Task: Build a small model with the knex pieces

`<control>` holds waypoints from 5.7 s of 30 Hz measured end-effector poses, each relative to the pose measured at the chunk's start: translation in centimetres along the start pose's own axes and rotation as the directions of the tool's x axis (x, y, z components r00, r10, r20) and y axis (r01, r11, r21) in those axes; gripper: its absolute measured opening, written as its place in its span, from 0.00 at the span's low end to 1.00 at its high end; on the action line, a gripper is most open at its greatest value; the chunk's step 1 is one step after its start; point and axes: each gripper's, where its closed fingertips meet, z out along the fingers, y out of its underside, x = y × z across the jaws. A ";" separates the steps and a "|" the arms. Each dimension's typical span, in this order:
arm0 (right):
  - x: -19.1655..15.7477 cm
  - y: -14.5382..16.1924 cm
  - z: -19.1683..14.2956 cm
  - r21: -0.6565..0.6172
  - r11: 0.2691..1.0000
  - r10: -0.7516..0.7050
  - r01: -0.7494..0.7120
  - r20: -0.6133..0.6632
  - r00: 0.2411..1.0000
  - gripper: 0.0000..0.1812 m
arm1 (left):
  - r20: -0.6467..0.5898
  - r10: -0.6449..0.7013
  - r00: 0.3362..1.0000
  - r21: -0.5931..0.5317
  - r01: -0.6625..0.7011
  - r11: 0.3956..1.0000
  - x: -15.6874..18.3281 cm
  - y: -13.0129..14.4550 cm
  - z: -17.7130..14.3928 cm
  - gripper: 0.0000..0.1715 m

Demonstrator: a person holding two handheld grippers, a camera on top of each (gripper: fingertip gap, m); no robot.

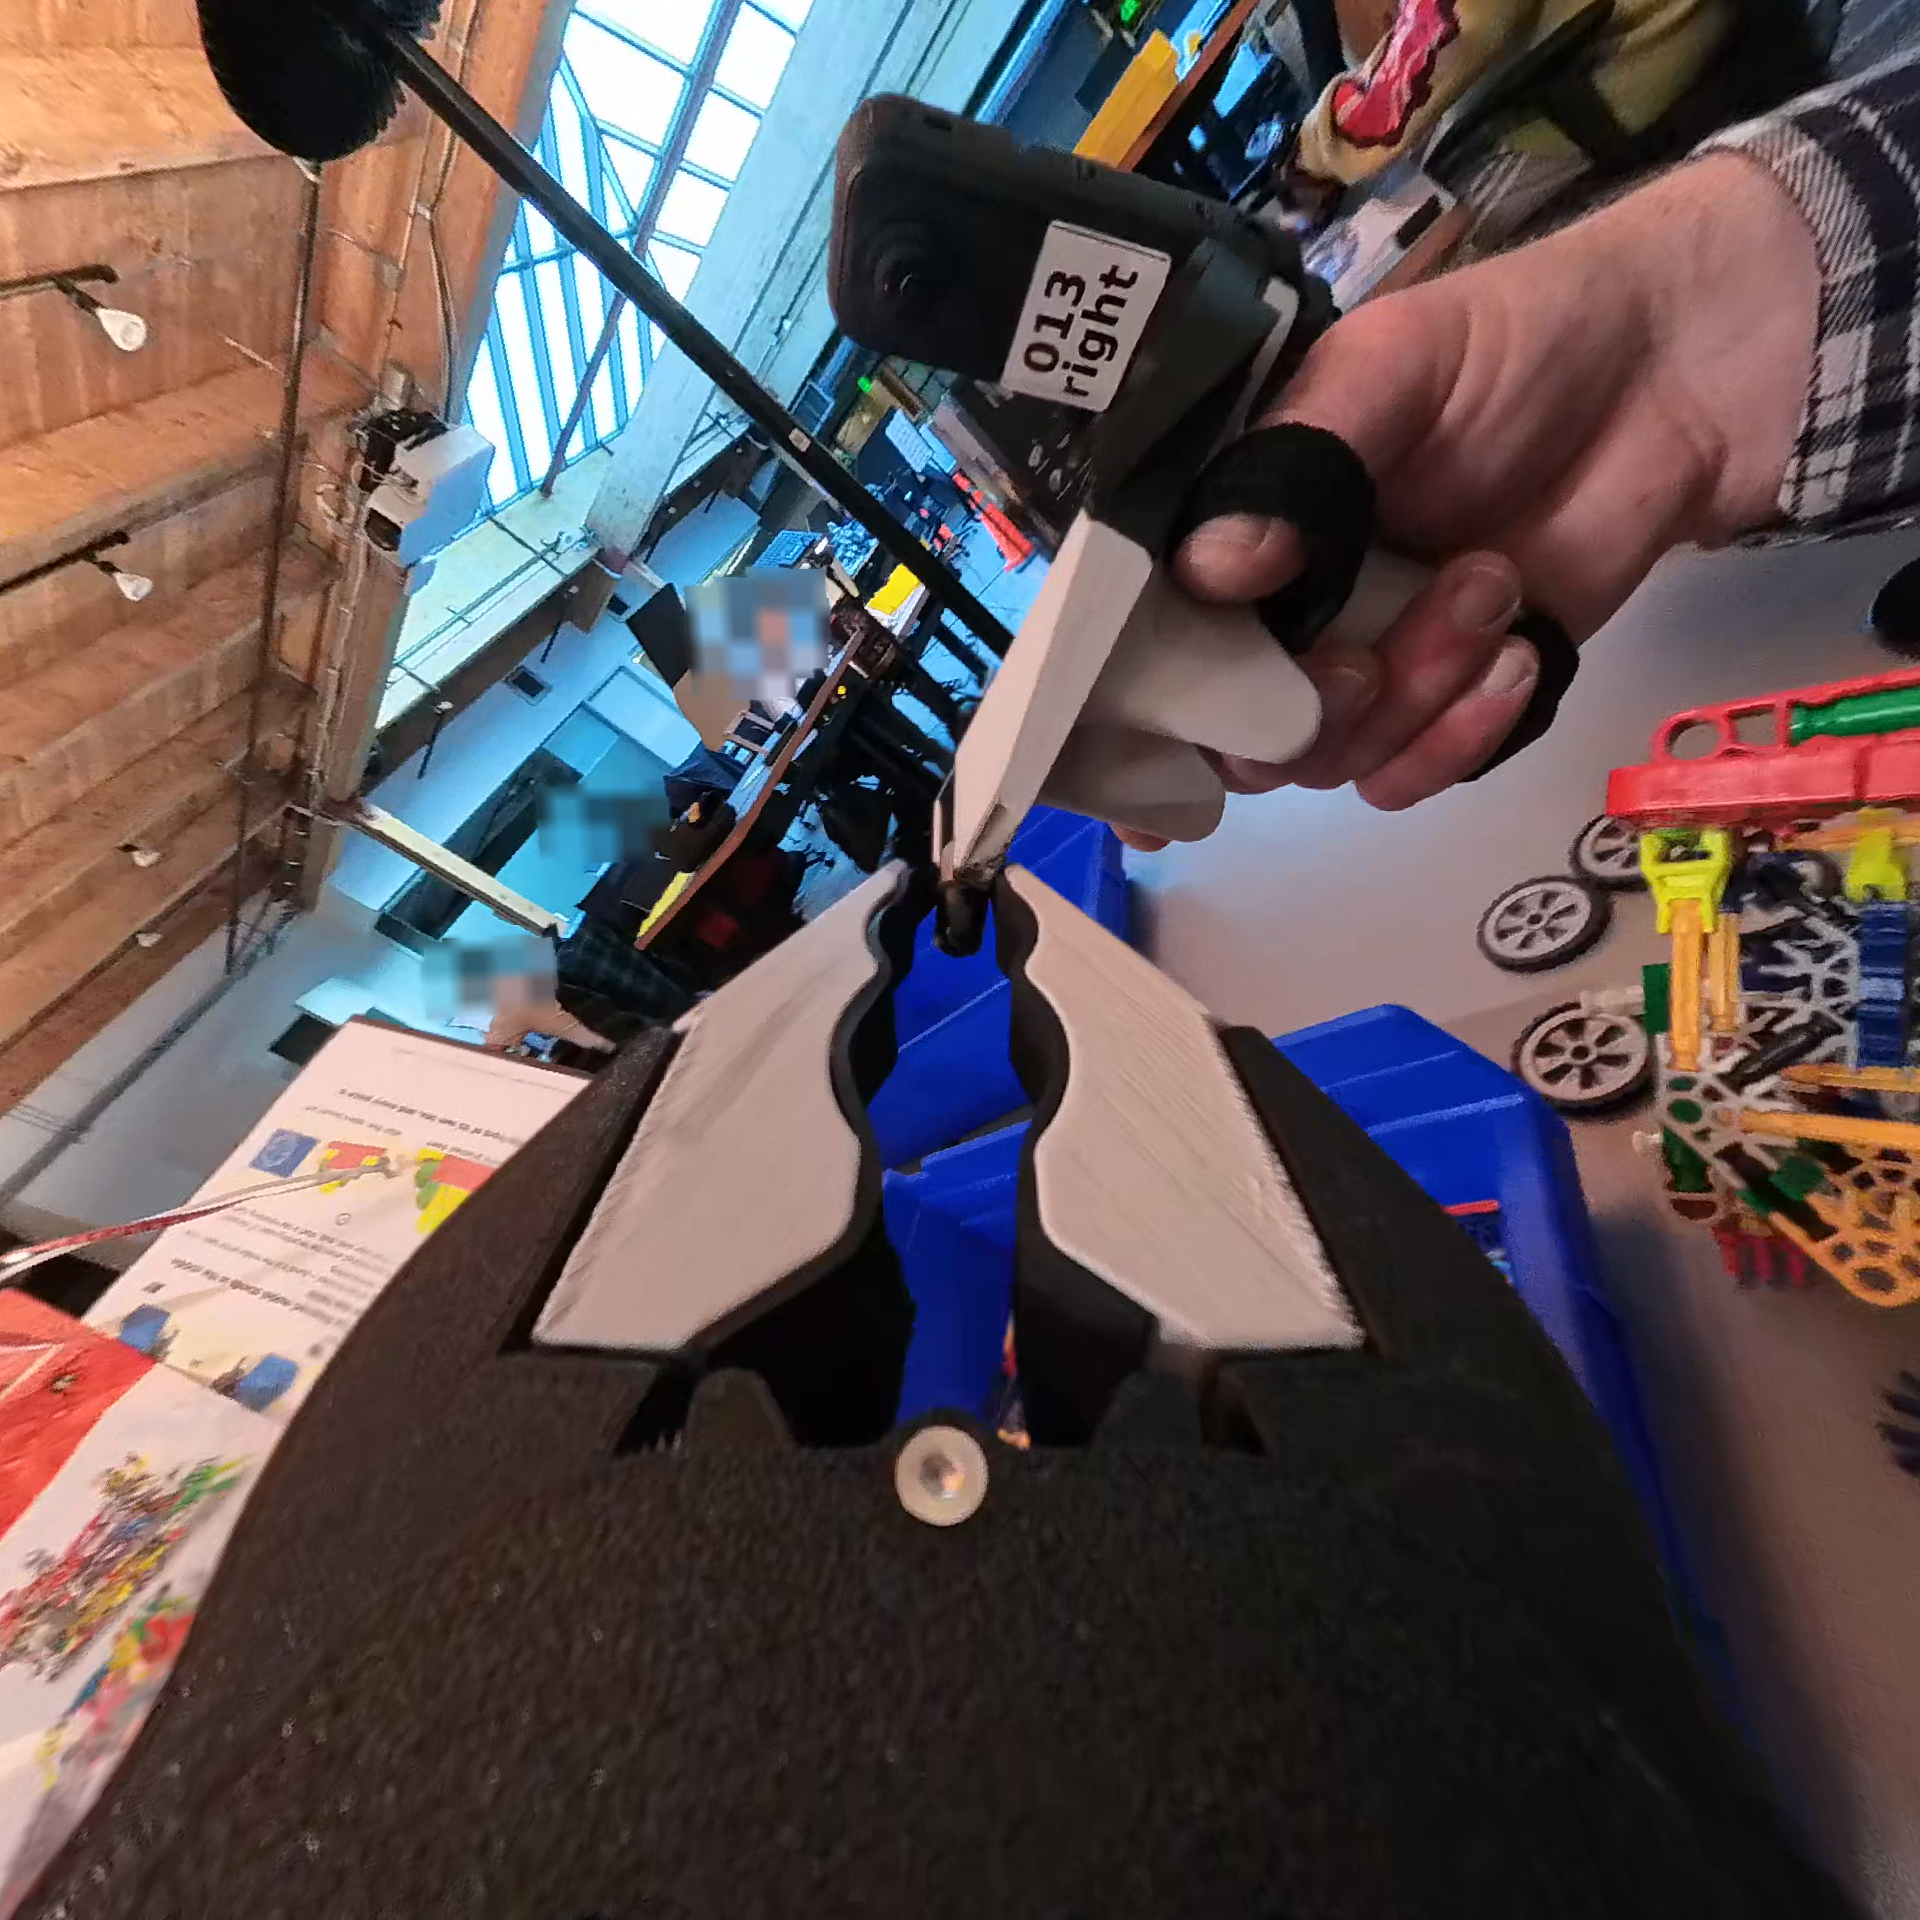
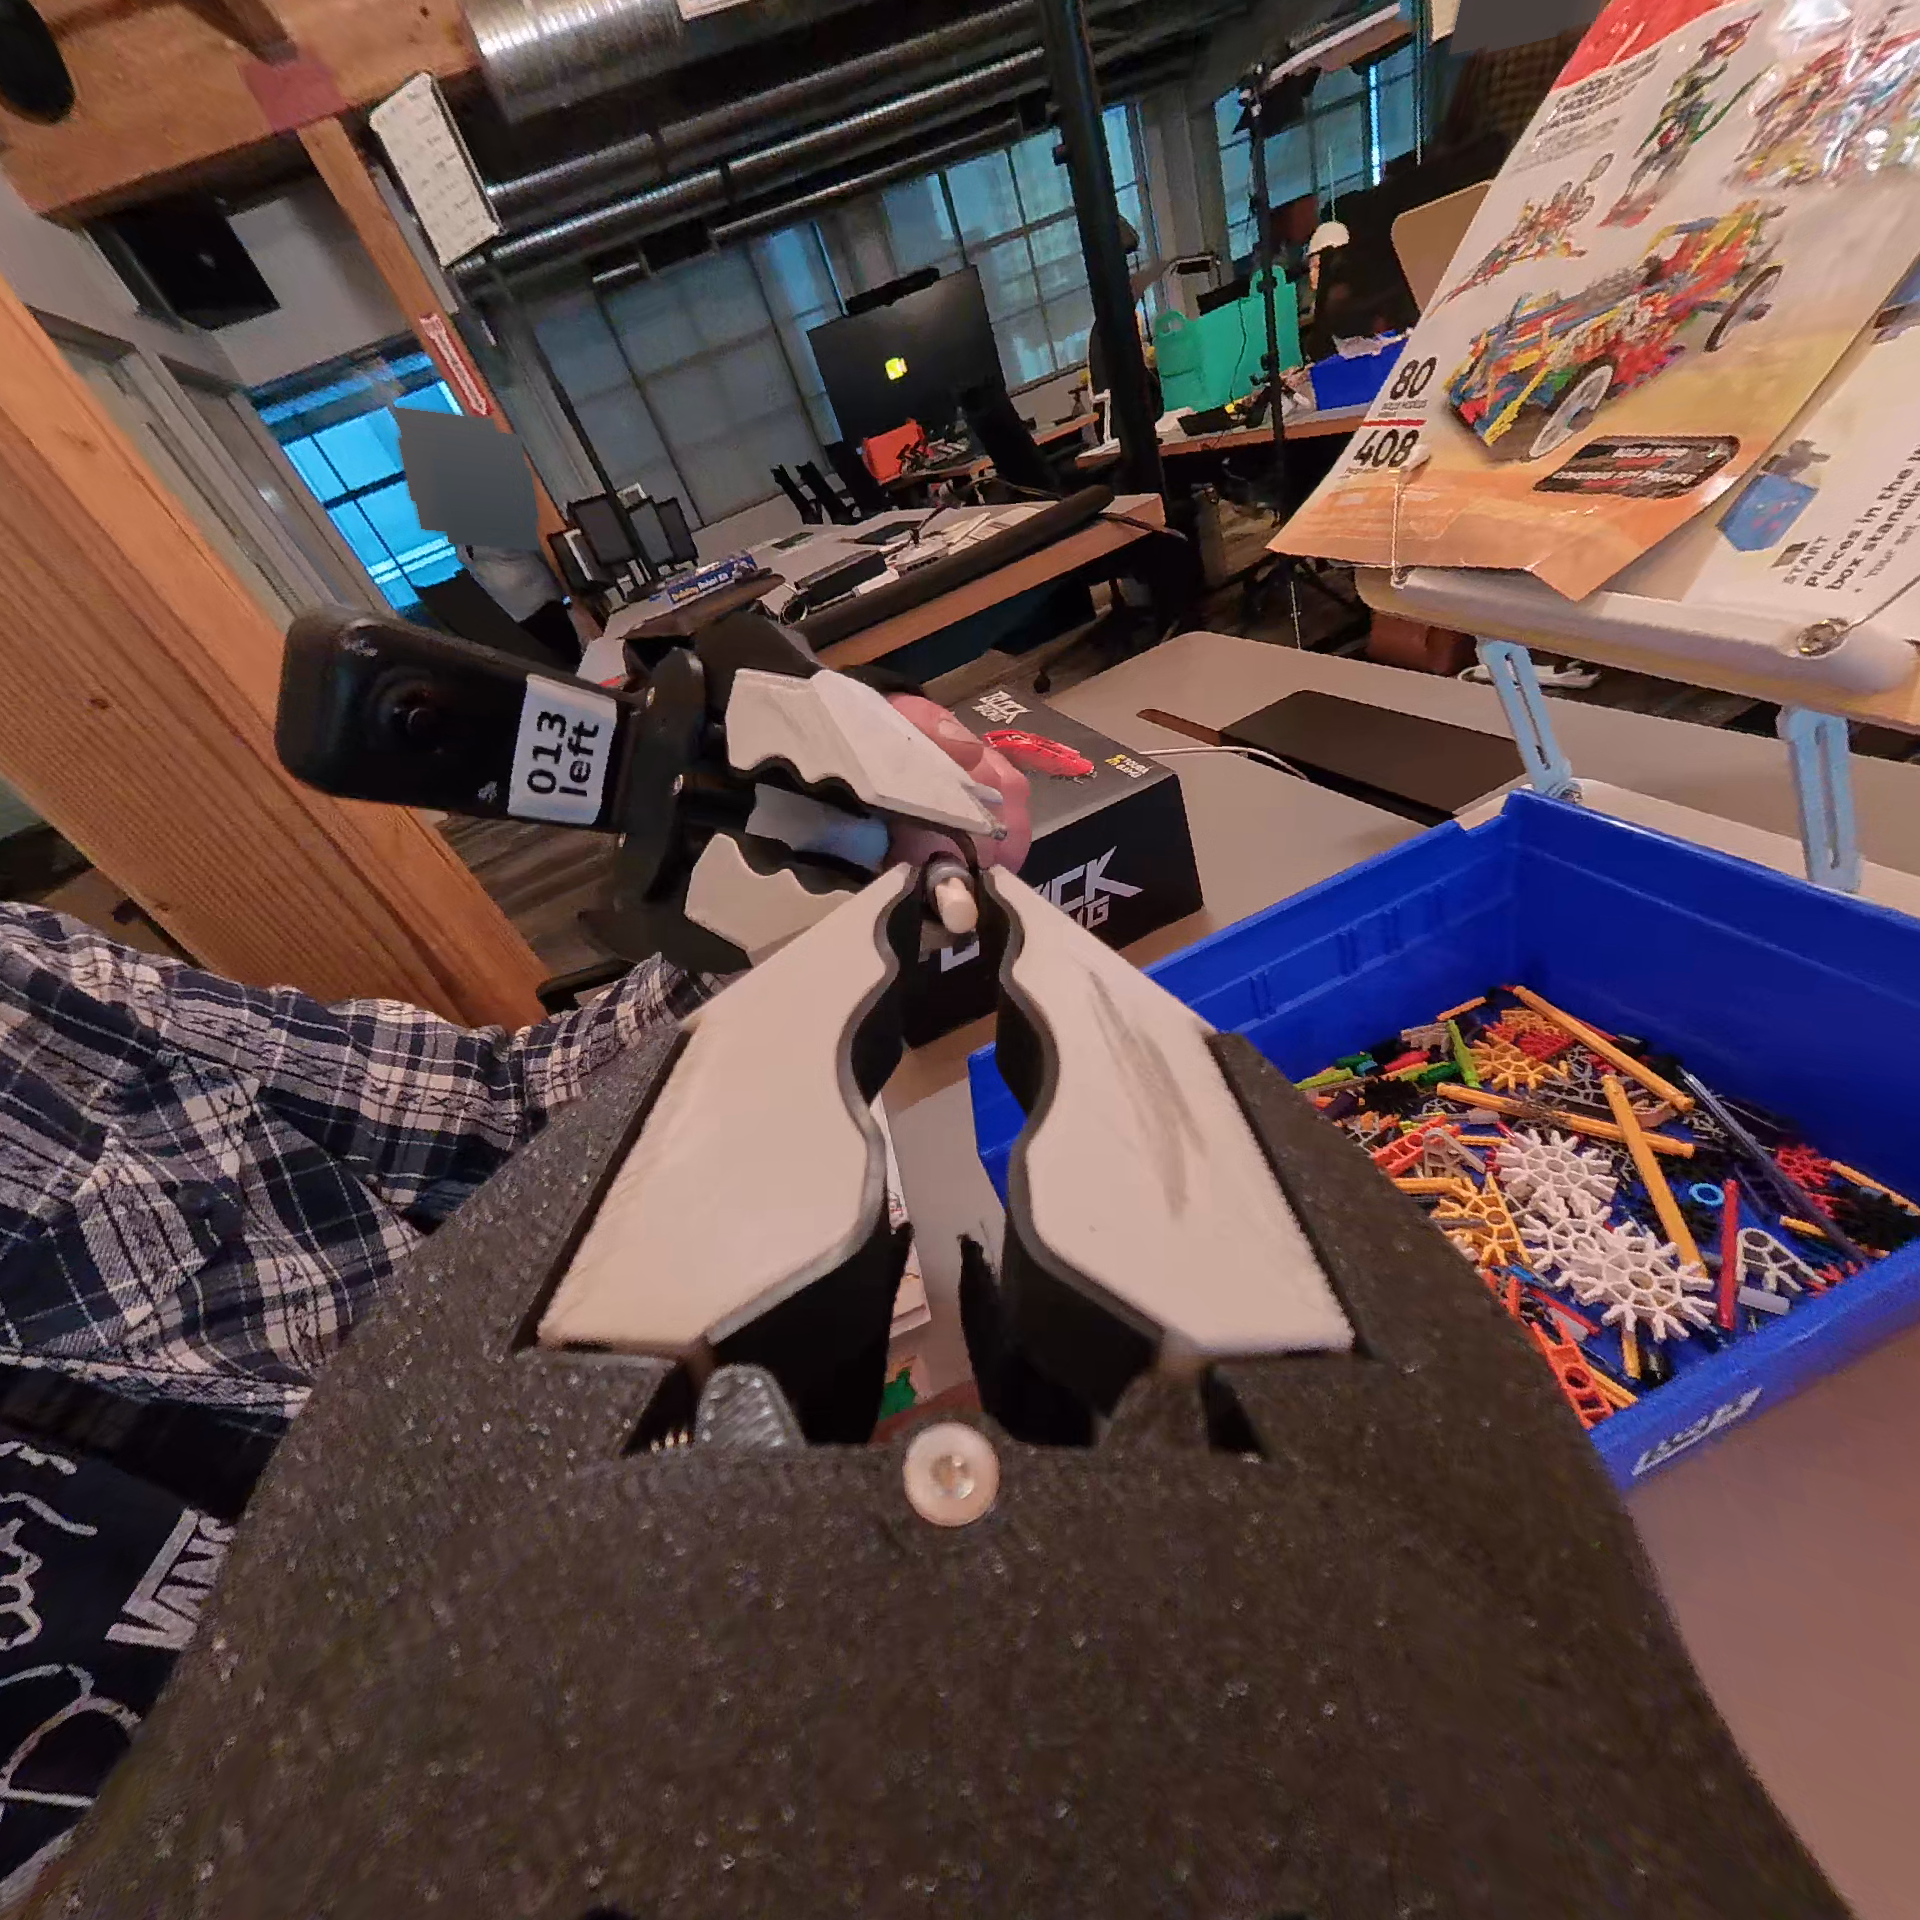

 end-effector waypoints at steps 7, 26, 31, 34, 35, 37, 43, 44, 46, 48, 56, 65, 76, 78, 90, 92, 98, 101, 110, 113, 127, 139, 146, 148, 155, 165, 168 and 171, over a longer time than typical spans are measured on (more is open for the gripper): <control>-0.7 -0.3 -0.1 -0.015 0.999 -0.043 0.043 0.015 0.999 0.05 | -0.100 -0.175 0.979 0.077 0.183 0.980 0.1 -0.9 -0.5 0.08; -0.7 -0.6 -0.2 0.041 0.996 0.075 -0.078 0.066 0.995 0.05 | 0.109 0.169 0.980 -0.013 -0.168 0.986 -0.6 -0.5 -0.1 0.07; 2.1 0.3 0.5 -0.038 0.997 -0.078 0.074 -0.112 0.991 0.05 | 0.034 -0.112 0.993 -0.061 0.114 0.992 -0.8 2.5 1.0 0.10; 2.9 0.7 0.7 -0.103 0.981 -0.182 0.166 -0.163 0.970 0.05 | -0.037 -0.276 0.961 -0.049 0.274 0.961 -0.6 3.3 1.2 0.12; 2.9 0.7 0.7 -0.108 0.979 -0.186 0.171 -0.154 0.970 0.05 | -0.073 -0.339 0.938 -0.043 0.337 0.941 -0.4 3.3 1.2 0.13; 2.7 0.8 0.7 -0.105 0.982 -0.167 0.156 -0.111 0.980 0.05 | -0.143 -0.441 0.886 -0.022 0.443 0.896 -0.2 3.2 1.0 0.14; 2.5 -0.5 -0.8 -0.021 0.988 -0.155 0.154 -0.035 0.987 0.05 | -0.224 -0.616 0.755 0.018 0.635 0.772 -1.5 3.5 -0.2 0.12; 2.5 -0.5 -0.8 -0.016 0.989 -0.147 0.147 -0.024 0.989 0.05 | -0.201 -0.605 0.771 0.028 0.622 0.783 -1.6 3.2 0.1 0.11; 2.6 -0.3 -0.4 -0.027 0.991 -0.130 0.130 -0.019 0.991 0.05 | -0.192 -0.573 0.797 0.049 0.591 0.805 -1.2 2.4 0.6 0.12; 2.4 -0.1 -0.1 -0.031 0.993 -0.112 0.112 0.000 0.994 0.05 | -0.154 -0.481 0.863 0.055 0.494 0.868 -0.7 2.4 0.8 0.12; 1.9 -0.2 -0.1 -0.004 0.999 -0.049 0.050 0.051 0.997 0.05 | -0.147 -0.406 0.902 0.092 0.421 0.903 -0.5 1.7 0.5 0.04; 2.4 -0.5 -1.2 0.001 0.998 -0.063 0.063 0.014 0.998 0.04 | -0.165 -0.418 0.893 0.091 0.436 0.895 -0.9 2.4 -0.2 0.03; 8.3 6.1 1.1 -0.364 0.921 -0.238 0.140 -0.238 0.942 0.38 | -0.096 -0.374 0.923 -0.014 0.374 0.927 -2.6 5.5 -1.7 0.03; 7.6 4.3 1.2 -0.269 0.951 -0.219 0.155 -0.227 0.949 0.23 | -0.117 -0.346 0.931 -0.043 0.343 0.938 -1.9 5.5 -1.6 0.03; 1.7 0.4 1.4 -0.077 0.989 -0.123 0.124 0.015 0.992 0.03 | -0.186 -0.284 0.940 0.024 0.294 0.956 -0.5 3.0 -1.7 0.03; 1.3 0.3 1.4 -0.069 0.987 -0.143 0.144 0.022 0.989 0.02 | -0.192 -0.297 0.935 0.030 0.308 0.951 -0.5 2.8 -1.7 0.04; 0.5 0.2 1.2 -0.074 0.981 -0.176 0.178 0.026 0.984 0.02 | -0.213 -0.282 0.936 0.055 0.299 0.953 -0.2 2.1 -1.9 0.04; -0.2 0.2 1.1 -0.077 0.977 -0.195 0.197 0.035 0.980 0.02 | -0.245 -0.279 0.928 0.090 0.308 0.947 0.1 1.4 -2.3 0.03; -2.2 0.6 -0.3 -0.144 0.935 -0.326 0.324 0.003 0.945 0.02 | -0.369 -0.310 0.876 0.155 0.387 0.909 1.5 -0.7 -2.7 0.03; -2.8 0.6 -0.6 -0.161 0.915 -0.376 0.369 -0.015 0.927 0.02 | -0.401 -0.321 0.858 0.176 0.416 0.892 1.7 -1.4 -2.9 0.02; -4.2 -0.5 -1.2 -0.134 0.930 -0.345 0.343 0.009 0.939 0.02 | -0.374 -0.330 0.867 0.191 0.420 0.887 1.4 -3.0 -2.7 0.05; -4.9 -0.3 -1.2 -0.112 0.940 -0.321 0.324 0.040 0.946 0.02 | -0.404 -0.317 0.858 0.238 0.433 0.869 1.7 -4.3 -2.9 0.03; -5.4 0.0 -1.2 -0.120 0.904 -0.410 0.409 0.024 0.912 0.02 | -0.441 -0.297 0.847 0.249 0.434 0.866 2.2 -4.6 -3.5 0.03; -5.4 0.3 -1.4 -0.136 0.896 -0.422 0.422 0.031 0.906 0.02 | -0.457 -0.300 0.838 0.239 0.440 0.865 2.5 -4.4 -3.3 0.03; -5.6 0.9 -2.3 -0.160 0.867 -0.475 0.471 0.015 0.880 0.02 | -0.524 -0.327 0.787 0.239 0.504 0.830 3.4 -5.0 -3.1 0.02; -7.7 0.9 -3.2 -0.162 0.861 -0.485 0.482 0.027 0.874 0.01 | -0.498 -0.223 0.838 0.264 0.391 0.882 4.3 -7.0 -3.7 0.02; -8.5 1.3 -3.6 -0.118 0.910 -0.393 0.397 0.058 0.918 0.02 | -0.482 -0.161 0.861 0.250 0.311 0.917 5.0 -7.5 -3.8 0.03; -8.5 1.7 -4.0 -0.118 0.911 -0.394 0.396 0.037 0.918 0.02 | -0.514 -0.185 0.837 0.251 0.353 0.901 5.4 -7.5 -3.5 0.03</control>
